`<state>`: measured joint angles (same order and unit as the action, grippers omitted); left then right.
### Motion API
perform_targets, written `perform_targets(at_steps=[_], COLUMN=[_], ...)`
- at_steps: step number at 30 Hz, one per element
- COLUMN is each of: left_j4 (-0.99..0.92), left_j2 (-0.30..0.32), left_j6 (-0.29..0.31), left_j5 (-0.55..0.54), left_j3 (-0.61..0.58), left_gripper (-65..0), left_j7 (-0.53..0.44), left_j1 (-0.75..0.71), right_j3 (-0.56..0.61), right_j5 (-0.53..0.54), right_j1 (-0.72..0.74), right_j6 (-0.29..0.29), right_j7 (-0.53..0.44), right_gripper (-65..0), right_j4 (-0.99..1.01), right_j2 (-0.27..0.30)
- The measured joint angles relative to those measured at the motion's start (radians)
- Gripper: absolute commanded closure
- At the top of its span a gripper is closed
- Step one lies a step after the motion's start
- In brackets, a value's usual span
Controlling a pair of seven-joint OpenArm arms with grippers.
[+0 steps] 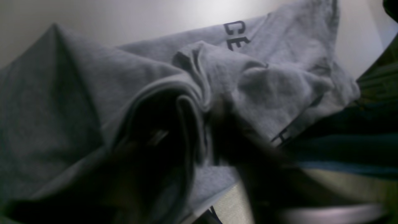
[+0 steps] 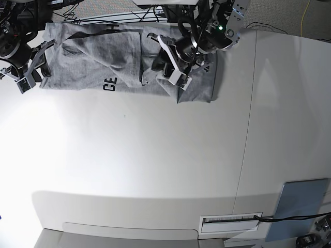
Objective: Fold the T-shirt properly
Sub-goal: 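Lay the held strip end onto the middle of the shirt with the left gripper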
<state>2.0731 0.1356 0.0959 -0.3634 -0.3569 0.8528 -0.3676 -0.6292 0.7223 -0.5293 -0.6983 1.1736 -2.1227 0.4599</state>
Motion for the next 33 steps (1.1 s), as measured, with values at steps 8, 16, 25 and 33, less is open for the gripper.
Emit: perform_targets(at_steps=[8, 16, 25, 33], left_j4=[0.003, 0.011, -0.093, -0.146], left_j2=[0.000, 0.000, 0.003, 0.003], left_j6=[0.166, -0.031, 0.028, 0.031], left_j5=[-0.063, 0.101, -0.017, -0.093], left_j3=[0.002, 0.124, 0.124, 0.124], left_gripper=[-31.1, -30.9, -30.9, -30.9], left_j7=[-0.091, -0.036, 0.008, 0.007], left_j1=[0.002, 0.014, 0.013, 0.014], right_j3=[0.000, 0.000, 0.000, 0.000], right_j5=[-0.020, -0.031, -0.031, -0.031], right_j1=[0.000, 0.000, 0.000, 0.000], right_j6=[0.000, 0.000, 0.000, 0.000], right_j7=[0.001, 0.000, 0.000, 0.001], right_gripper=[-18.9, -18.9, -18.9, -18.9], right_j4=[0.000, 0.000, 0.000, 0.000], right_j2=[0.000, 0.000, 0.000, 0.000])
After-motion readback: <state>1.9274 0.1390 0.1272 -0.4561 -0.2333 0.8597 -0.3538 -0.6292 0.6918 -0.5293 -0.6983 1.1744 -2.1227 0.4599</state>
